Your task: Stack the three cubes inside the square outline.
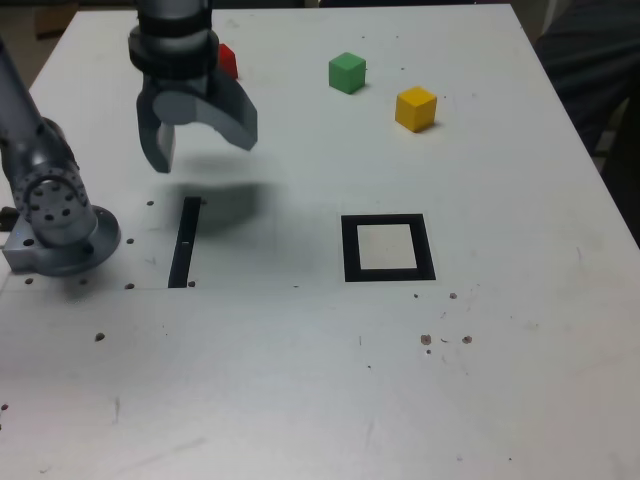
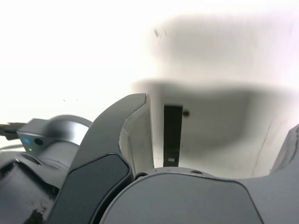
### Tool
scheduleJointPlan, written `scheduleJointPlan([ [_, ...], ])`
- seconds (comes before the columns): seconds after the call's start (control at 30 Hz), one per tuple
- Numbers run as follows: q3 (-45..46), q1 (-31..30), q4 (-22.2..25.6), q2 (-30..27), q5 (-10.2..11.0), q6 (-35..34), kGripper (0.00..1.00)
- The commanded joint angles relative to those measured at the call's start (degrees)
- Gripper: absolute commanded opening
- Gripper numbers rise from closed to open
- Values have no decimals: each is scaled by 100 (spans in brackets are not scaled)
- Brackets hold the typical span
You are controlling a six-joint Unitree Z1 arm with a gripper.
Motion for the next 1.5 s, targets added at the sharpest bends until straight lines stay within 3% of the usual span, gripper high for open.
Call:
scheduleJointPlan([
  [0.0,-108,226,61,56,17,136,100],
  [0.43,-1044,1800,369,528,115,1038,100],
  [0.9,-1864,2567,300,1471,325,1285,99],
  [1.17,-2465,2910,320,2141,334,1361,99],
  [1.47,-2848,3216,342,2515,415,1385,99],
])
